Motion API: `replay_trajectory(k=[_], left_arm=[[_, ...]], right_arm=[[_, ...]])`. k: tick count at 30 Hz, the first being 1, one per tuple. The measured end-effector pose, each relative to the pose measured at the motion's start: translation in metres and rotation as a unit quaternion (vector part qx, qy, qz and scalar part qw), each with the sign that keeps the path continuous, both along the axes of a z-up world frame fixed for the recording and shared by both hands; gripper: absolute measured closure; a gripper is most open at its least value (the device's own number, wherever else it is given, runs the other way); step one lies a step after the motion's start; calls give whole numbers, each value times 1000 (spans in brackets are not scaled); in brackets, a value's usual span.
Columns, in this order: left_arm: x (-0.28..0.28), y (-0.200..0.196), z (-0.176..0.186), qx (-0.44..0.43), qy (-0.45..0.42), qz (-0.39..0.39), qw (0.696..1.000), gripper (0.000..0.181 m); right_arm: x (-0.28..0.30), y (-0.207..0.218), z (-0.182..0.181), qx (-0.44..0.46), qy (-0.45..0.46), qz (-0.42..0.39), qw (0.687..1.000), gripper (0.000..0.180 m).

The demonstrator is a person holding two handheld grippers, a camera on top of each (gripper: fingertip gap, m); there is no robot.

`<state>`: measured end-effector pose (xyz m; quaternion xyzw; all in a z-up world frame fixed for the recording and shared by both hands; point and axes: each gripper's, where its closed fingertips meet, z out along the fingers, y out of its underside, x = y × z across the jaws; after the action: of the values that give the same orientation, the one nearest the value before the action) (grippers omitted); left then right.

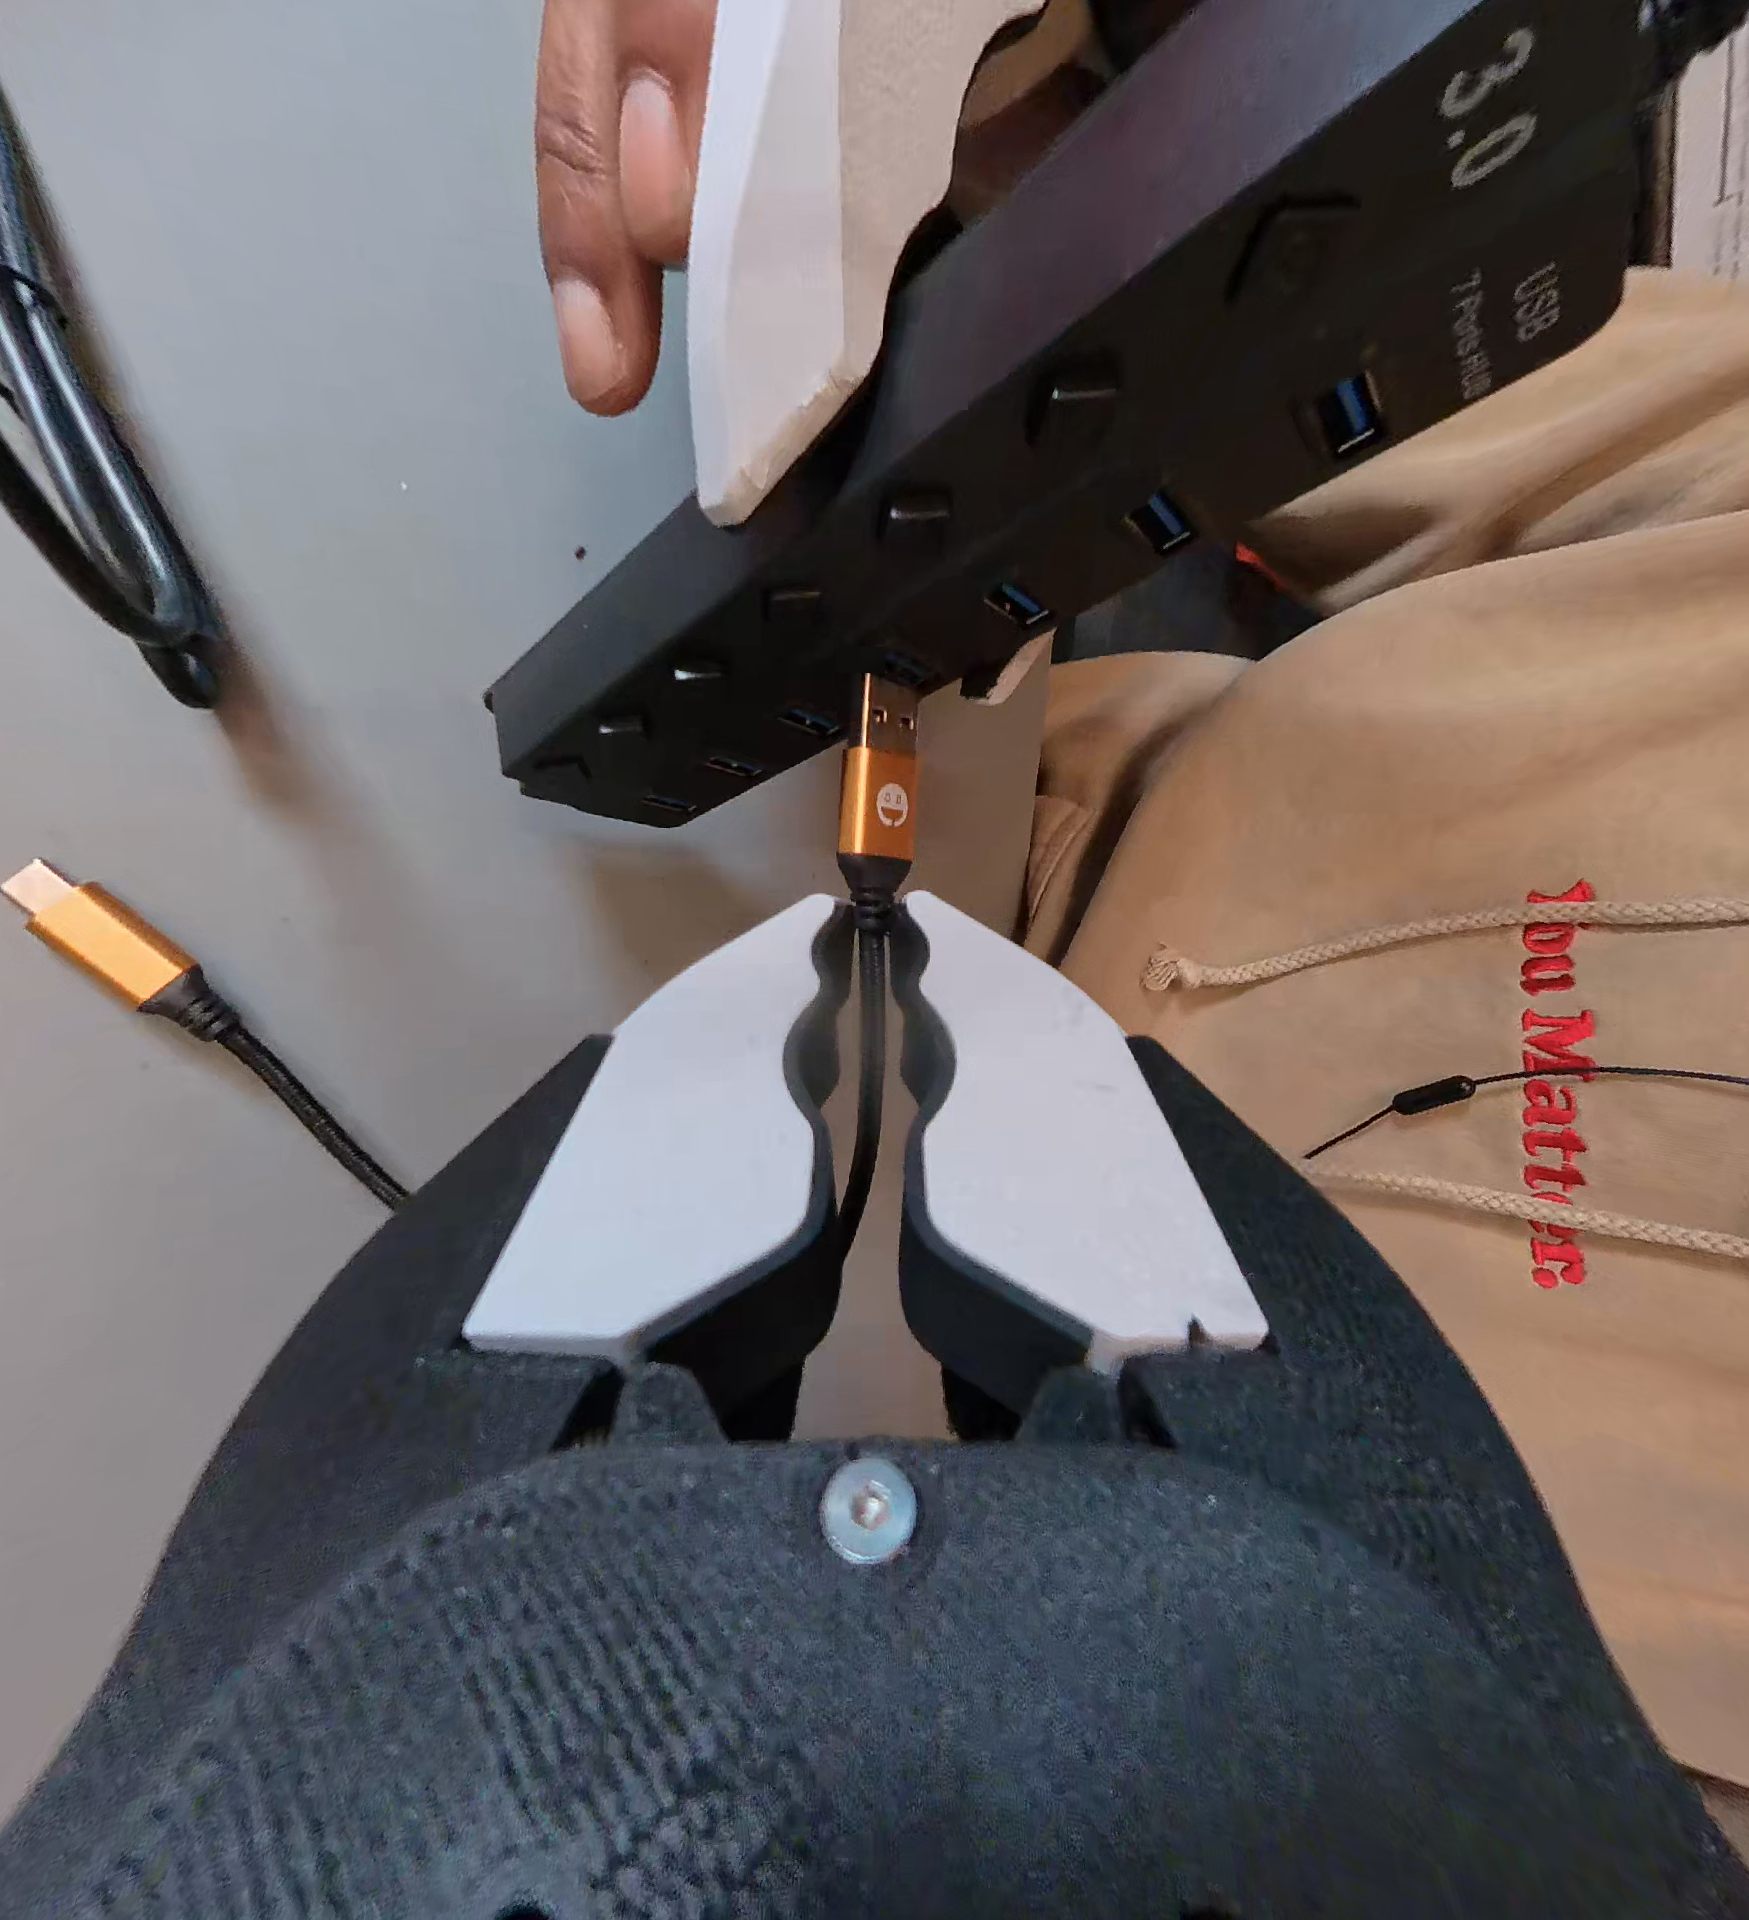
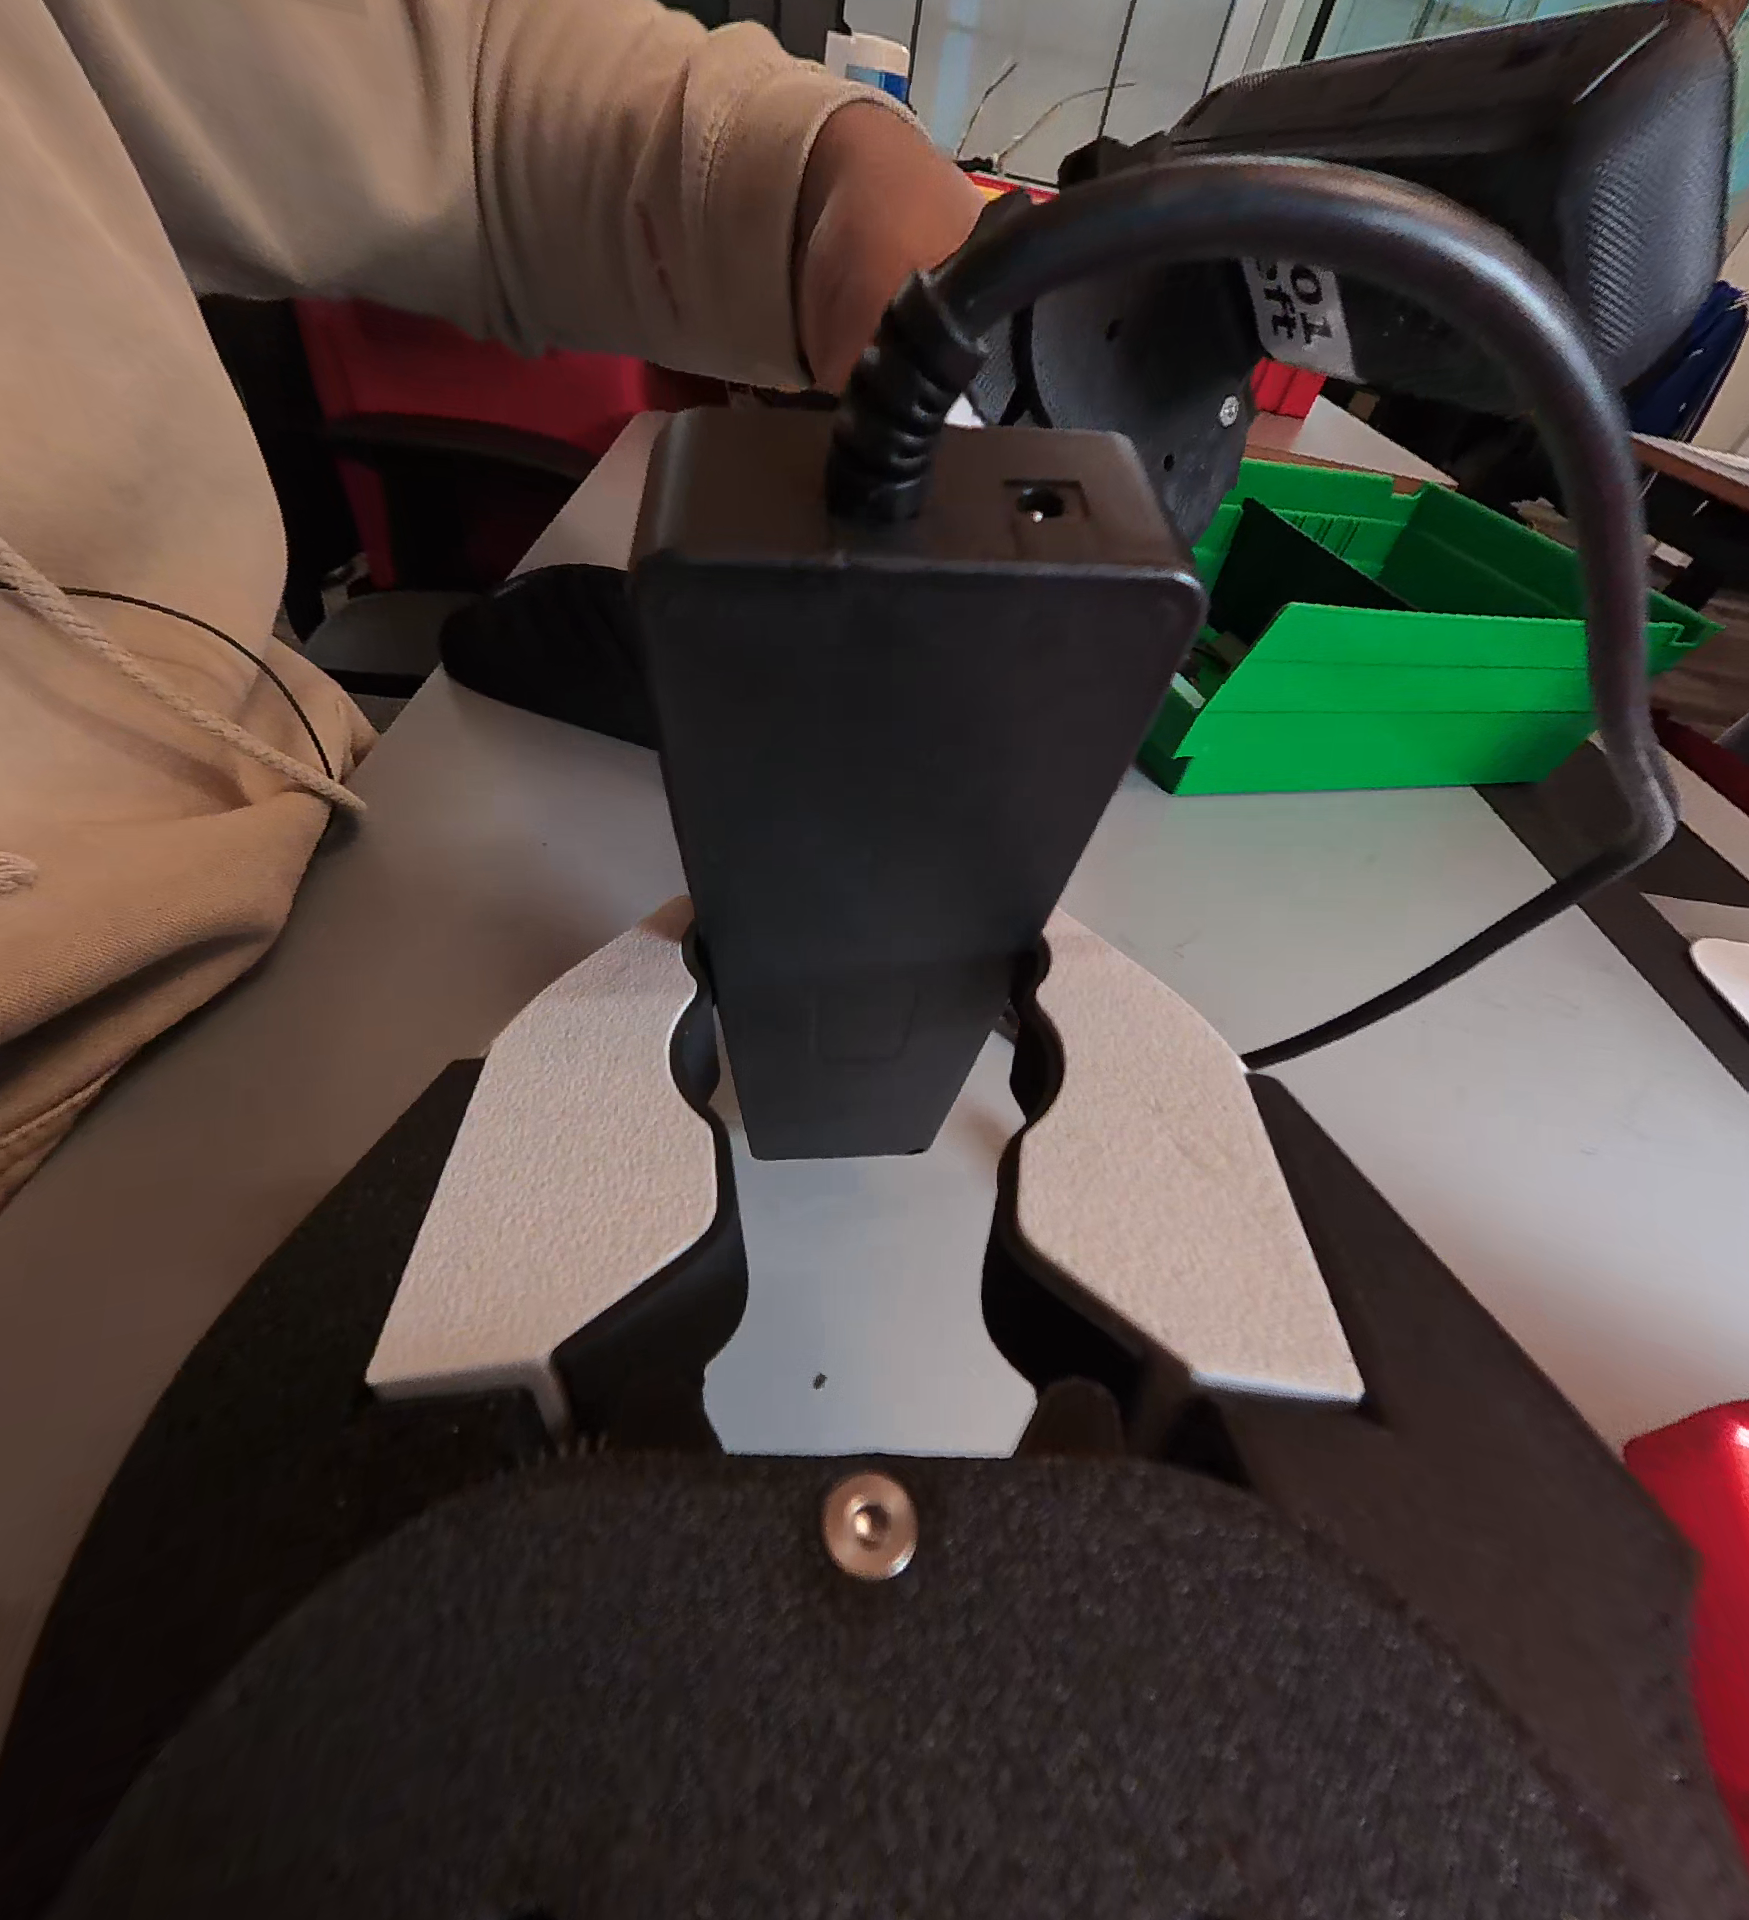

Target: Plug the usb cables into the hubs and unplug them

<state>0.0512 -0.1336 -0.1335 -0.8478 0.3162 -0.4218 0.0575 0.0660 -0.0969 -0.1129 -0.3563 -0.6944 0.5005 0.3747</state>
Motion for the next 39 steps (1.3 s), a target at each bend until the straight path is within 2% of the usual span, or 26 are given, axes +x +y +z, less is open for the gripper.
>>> replay_trajectory(k=[25,31,39], left_arm=[[6,-5,4,8,3,-22,1000,174],[13,1,29,37,-81,-19,996,174],[19,2,32,47,-211,27,976,175]], right_arm=[[1,-8,3,-6,0,14,1000,126],[6,-10,17,-50,26,32,998,126],[8,-14,39,-92,83,38,992,125]])
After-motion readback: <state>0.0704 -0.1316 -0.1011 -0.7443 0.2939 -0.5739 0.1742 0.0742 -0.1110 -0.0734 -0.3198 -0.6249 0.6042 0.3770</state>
